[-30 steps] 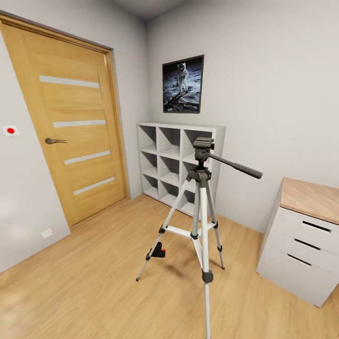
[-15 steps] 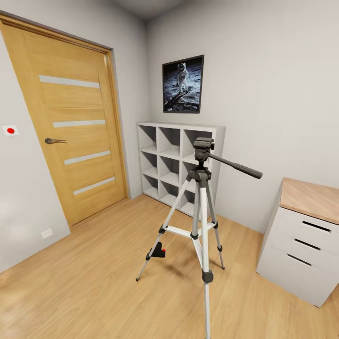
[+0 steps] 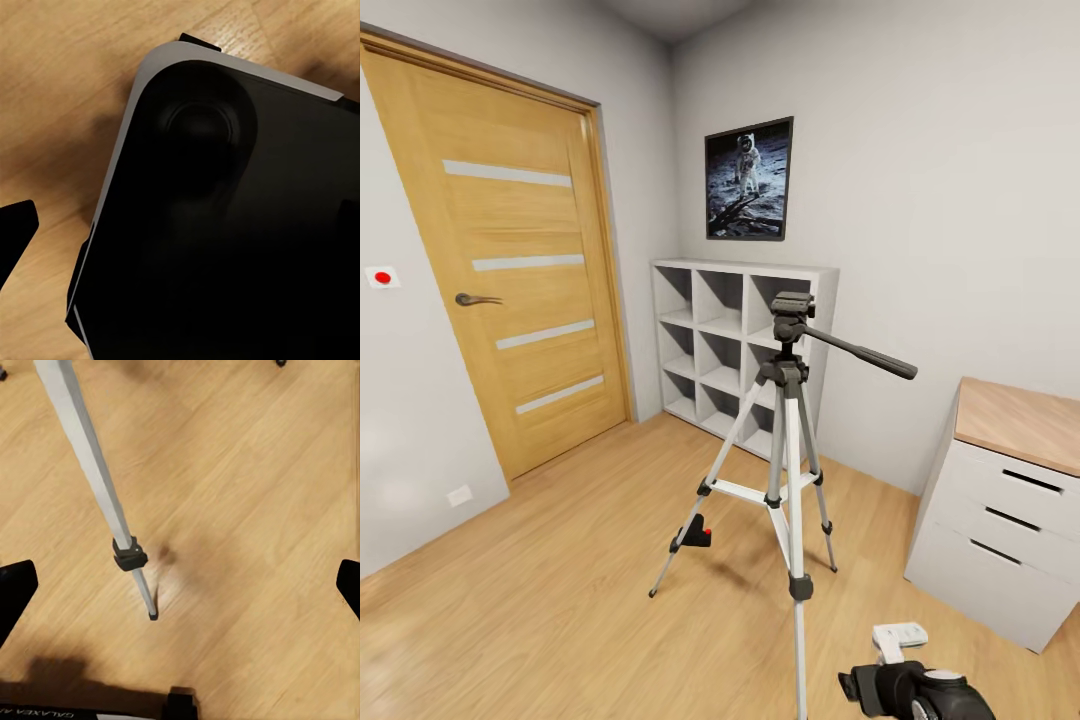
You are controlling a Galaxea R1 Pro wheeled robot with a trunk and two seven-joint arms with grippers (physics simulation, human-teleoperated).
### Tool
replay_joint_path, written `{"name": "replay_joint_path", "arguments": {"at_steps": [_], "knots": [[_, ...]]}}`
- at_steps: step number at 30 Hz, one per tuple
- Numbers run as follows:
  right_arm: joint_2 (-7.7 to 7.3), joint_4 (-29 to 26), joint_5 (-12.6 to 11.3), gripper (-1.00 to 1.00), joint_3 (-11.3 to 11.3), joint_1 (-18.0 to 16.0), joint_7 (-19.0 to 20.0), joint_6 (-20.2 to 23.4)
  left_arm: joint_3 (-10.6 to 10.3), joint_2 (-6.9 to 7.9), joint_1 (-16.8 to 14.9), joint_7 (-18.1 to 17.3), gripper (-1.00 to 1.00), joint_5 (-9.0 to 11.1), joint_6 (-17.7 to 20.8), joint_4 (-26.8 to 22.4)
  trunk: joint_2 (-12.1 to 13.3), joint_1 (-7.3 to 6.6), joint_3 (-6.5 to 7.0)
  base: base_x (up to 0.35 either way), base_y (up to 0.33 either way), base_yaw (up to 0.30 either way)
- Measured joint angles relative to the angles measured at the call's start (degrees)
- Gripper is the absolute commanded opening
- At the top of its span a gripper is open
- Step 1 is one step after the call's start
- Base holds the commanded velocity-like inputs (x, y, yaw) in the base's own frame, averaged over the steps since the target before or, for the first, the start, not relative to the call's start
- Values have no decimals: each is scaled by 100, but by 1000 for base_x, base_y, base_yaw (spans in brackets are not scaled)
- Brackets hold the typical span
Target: Attach the digital camera to the camera tripod in the bedroom.
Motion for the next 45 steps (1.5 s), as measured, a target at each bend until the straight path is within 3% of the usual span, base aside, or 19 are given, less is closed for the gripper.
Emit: {"name": "replay_joint_path", "arguments": {"at_steps": [6,13,30,45], "knots": [[-85,-346,-8,100,-156,-24,388,173,0,1,0,0,100,-4,-1,1,0,0,0,0,0,0],[-100,-407,-4,100,-172,-38,614,208,1,-7,0,0,100,-9,-1,1,0,0,1,0,0,0],[-10,-387,6,100,-181,-34,625,142,8,-11,0,7,100,-8,-1,-3,0,0,1,0,0,0],[-5,-382,6,100,-177,-35,636,138,0,-17,0,1,100,-31,-1,1,601,-329,270,0,0,0]]}}
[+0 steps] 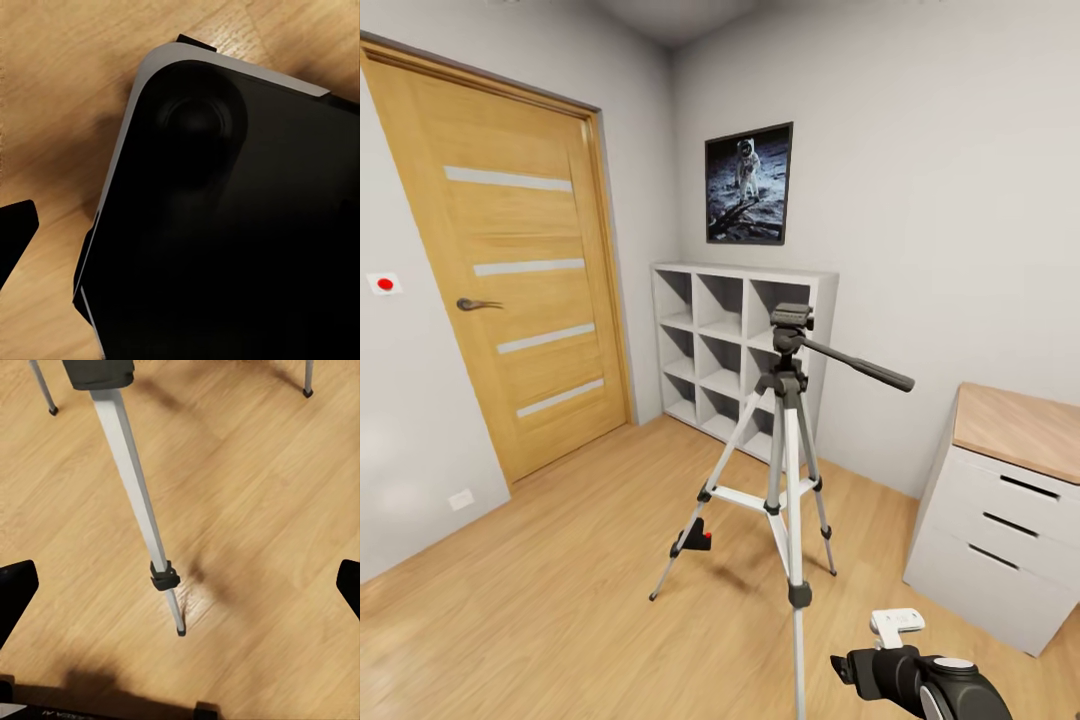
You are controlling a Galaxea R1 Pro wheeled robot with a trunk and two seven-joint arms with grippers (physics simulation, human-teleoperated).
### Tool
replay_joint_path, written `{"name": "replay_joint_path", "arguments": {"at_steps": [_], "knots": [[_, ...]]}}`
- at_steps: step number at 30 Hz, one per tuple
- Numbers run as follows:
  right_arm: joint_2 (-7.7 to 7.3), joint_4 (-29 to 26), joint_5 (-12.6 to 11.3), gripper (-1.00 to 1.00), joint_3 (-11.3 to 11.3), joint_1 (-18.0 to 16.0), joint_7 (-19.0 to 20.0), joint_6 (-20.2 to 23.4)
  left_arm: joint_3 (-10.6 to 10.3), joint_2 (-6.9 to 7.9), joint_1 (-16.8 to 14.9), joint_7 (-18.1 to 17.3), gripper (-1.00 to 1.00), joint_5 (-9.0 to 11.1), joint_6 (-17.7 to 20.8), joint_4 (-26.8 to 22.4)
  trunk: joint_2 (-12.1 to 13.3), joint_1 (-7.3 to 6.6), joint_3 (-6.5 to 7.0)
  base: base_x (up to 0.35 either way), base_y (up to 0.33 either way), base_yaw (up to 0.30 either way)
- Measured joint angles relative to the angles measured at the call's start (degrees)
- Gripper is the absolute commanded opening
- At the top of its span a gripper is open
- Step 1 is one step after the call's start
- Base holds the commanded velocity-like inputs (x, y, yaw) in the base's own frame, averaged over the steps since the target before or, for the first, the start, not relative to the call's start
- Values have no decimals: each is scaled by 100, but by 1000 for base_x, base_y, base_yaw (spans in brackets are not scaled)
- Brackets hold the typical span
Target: Attach the digital camera to the camera tripod in the bedroom.
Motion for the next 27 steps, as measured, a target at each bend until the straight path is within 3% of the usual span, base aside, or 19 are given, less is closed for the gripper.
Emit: {"name": "replay_joint_path", "arguments": {"at_steps": [27], "knots": [[-9,20,1,100,-24,2,-26,-51,-8,8,0,-1,100,4,-3,0,1083,-593,485,0,0,0]]}}
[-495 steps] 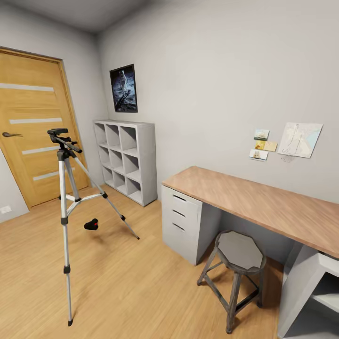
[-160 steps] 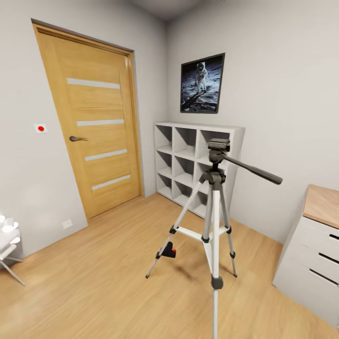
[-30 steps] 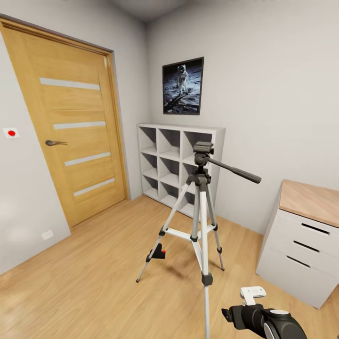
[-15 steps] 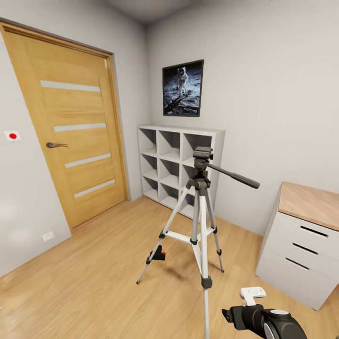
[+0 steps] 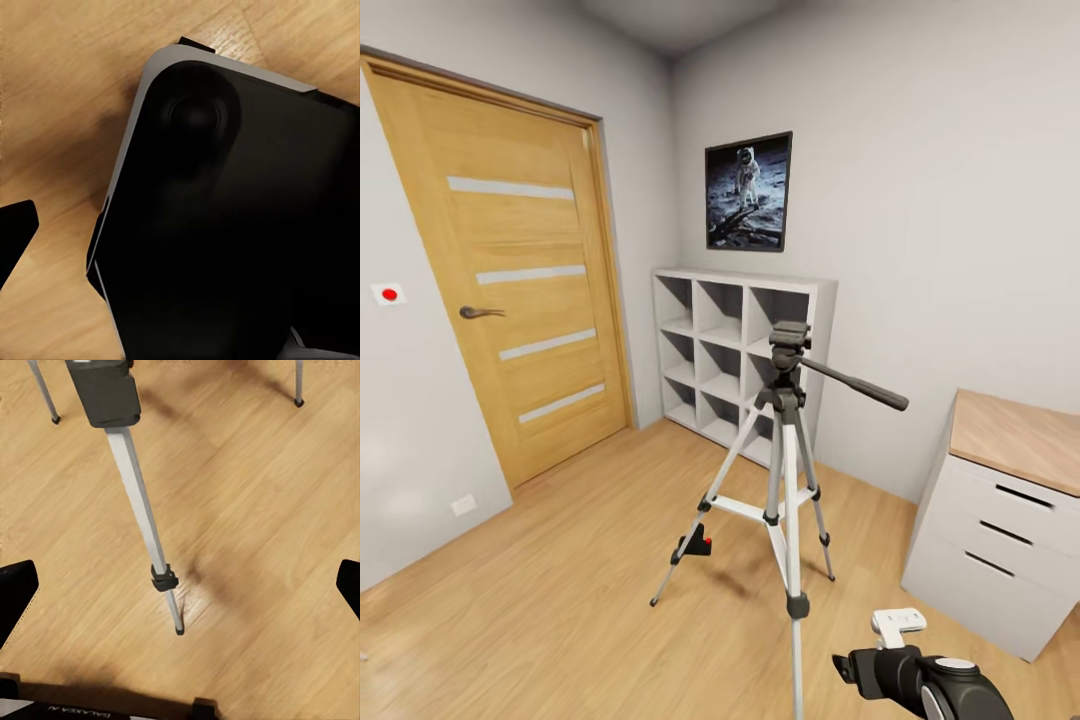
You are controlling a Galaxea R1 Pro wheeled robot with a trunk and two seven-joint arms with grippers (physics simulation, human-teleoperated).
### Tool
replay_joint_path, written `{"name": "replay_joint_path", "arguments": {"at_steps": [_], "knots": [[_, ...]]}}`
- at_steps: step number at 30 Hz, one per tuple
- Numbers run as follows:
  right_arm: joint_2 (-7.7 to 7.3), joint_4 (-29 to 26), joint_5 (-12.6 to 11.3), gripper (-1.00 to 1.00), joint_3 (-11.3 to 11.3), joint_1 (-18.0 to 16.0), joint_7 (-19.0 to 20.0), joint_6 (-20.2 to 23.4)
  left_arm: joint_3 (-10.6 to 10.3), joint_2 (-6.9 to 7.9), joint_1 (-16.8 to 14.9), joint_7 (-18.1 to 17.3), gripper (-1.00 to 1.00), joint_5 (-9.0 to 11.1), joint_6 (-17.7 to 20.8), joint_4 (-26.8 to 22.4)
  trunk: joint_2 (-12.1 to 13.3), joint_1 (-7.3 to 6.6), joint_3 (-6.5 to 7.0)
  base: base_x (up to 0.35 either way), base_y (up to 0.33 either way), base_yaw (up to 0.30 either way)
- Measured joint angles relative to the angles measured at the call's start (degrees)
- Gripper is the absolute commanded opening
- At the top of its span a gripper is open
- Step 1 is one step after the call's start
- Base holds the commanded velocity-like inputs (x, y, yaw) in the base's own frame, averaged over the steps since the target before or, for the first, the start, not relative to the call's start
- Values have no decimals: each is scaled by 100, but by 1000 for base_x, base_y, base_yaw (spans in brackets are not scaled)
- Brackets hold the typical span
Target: Attach the digital camera to the camera tripod in the bedroom.
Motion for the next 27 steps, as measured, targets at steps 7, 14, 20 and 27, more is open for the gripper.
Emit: {"name": "replay_joint_path", "arguments": {"at_steps": [7,14,20,27], "knots": [[3,-12,-1,100,5,-5,10,-471,6,0,0,0,100,0,3,0,281,-154,126,0,0,0],[13,-47,-9,100,32,-150,38,-1567,7,0,0,0,100,3,1,1,562,-308,252,0,0,0],[146,-46,-21,100,48,-685,116,-1568,8,0,0,0,100,1,2,1,803,-439,360,0,0,0],[526,58,-154,100,31,-1788,125,-438,0,0,0,0,100,0,3,1,1084,-593,486,0,0,0]]}}
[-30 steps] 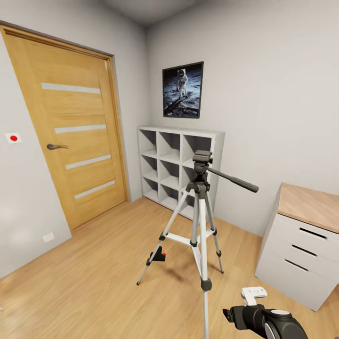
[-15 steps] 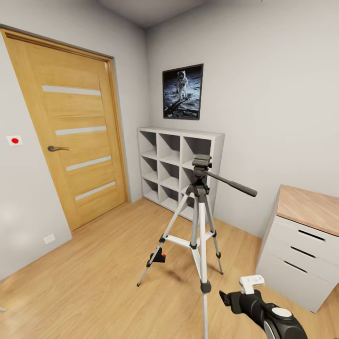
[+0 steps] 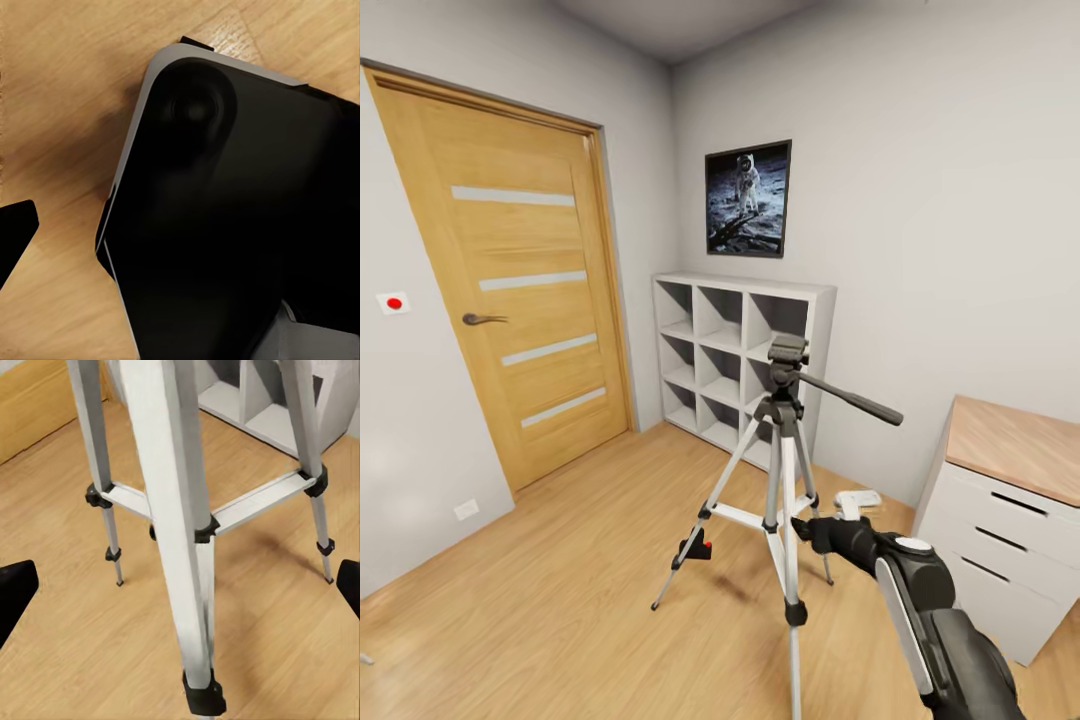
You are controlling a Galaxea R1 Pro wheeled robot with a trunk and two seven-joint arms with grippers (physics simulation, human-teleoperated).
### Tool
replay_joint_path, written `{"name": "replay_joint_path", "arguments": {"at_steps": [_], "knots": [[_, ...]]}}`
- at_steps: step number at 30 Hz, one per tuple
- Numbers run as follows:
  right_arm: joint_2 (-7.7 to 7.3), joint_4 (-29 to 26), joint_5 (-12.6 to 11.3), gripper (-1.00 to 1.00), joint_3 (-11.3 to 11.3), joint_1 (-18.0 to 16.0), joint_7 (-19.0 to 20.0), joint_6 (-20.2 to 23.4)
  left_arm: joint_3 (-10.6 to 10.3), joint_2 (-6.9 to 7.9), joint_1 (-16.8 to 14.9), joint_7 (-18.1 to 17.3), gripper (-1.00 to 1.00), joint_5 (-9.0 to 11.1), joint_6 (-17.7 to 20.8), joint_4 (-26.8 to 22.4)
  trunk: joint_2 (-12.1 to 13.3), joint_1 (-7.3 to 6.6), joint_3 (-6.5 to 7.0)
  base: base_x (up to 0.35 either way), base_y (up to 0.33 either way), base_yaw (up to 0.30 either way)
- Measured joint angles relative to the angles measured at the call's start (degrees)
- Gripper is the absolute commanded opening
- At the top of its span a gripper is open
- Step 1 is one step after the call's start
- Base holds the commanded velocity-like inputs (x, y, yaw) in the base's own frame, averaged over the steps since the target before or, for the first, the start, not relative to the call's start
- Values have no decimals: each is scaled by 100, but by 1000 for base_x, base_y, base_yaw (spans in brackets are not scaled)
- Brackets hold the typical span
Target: Attach the digital camera to the camera tripod in the bedroom.
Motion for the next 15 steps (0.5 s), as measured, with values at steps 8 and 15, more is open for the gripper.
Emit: {"name": "replay_joint_path", "arguments": {"at_steps": [8,15], "knots": [[173,17,-4,100,239,-277,31,257,-1,0,0,0,100,0,0,0,321,-176,143,0,0,0],[201,-4,-12,100,423,-305,38,300,3,0,0,0,100,0,0,0,602,-330,269,0,0,0]]}}
